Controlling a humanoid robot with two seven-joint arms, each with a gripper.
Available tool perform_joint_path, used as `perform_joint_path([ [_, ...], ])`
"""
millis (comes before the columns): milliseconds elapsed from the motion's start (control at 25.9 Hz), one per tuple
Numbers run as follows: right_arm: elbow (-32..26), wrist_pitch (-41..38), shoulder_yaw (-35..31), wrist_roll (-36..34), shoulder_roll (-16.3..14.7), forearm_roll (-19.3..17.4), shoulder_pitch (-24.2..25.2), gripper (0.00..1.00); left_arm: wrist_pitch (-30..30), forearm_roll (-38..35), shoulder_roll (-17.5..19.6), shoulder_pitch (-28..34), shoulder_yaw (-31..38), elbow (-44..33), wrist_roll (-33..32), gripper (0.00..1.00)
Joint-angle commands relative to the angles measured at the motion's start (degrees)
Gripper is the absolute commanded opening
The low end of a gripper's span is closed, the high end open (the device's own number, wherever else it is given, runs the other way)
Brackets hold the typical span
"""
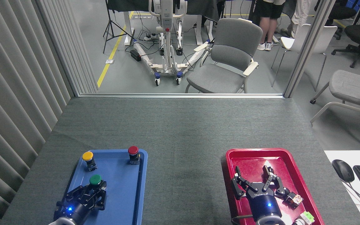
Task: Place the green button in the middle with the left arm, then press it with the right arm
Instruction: 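Lift the green button with the left gripper and carry it toward the table middle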
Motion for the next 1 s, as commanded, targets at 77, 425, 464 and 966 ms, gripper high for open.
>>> perform_joint_path([
  [77, 0.06, 0.09, 0.09, -0.17, -0.04, 0.00, 0.11, 0.99, -5.46, 0.13, 0.89, 0.14, -0.01, -6.10, 0.31, 0.00],
  [425, -0.03, 0.10, 0.17, -0.17, -0.22, 0.00, 0.37, 0.99, -9.25, -2.77, -9.57, -7.94, -10.99, -2.94, 2.25, 0.00],
  [464, -0.03, 0.09, 0.17, -0.17, -0.30, 0.09, 0.55, 0.99, -6.87, -5.06, -10.71, -8.65, -12.84, -1.62, 2.25, 0.00],
  [966, -0.03, 0.18, 1.93, -0.17, -0.04, 0.00, 0.46, 0.95, 0.78, -8.93, -16.07, -13.13, -20.48, 11.74, 3.83, 0.00],
])
